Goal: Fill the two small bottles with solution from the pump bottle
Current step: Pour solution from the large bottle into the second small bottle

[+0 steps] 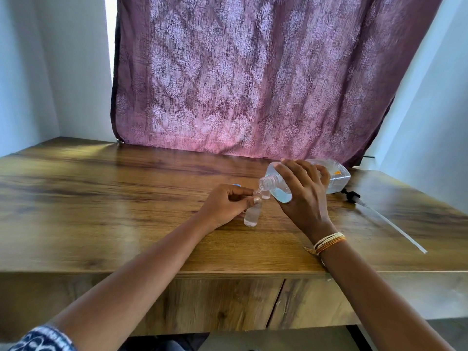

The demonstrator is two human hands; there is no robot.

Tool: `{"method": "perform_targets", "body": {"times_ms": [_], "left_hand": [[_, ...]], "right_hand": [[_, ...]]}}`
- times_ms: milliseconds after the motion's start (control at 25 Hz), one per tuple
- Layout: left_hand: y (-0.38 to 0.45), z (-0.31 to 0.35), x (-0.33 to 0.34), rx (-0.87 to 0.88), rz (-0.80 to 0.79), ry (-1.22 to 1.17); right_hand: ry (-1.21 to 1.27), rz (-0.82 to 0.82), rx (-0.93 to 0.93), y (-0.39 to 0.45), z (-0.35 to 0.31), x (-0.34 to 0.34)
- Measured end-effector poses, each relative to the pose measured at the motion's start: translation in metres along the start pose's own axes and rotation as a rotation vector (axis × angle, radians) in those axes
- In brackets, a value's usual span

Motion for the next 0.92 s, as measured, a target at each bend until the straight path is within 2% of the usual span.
{"method": "perform_targets", "body": {"times_ms": [560,760,920], "left_hand": [[0.0,0.0,-0.001,-0.027,0.015,0.023],[-0.001,0.001,-0.001,-0.033,0.013,0.005],[-0.001,0.001,-0.001,-0.027,0.016,0.014]], "right_hand": [[0.051,-0.074,0.054,-0.001,0.001,0.003],[0.127,-0.123,0.185,0.003,0.002,0.002],[0.291,-0.124,0.384,0.016,0.008,-0.007]]}}
Point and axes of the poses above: each hand's wrist, its own y-axis towards the middle knuckle, its own x-axis out of the palm, z = x × y, the point moved 6 cm from there along y, towards the middle knuckle, and after that the axes turned 8 degrees about x, right-handed, at the moved point
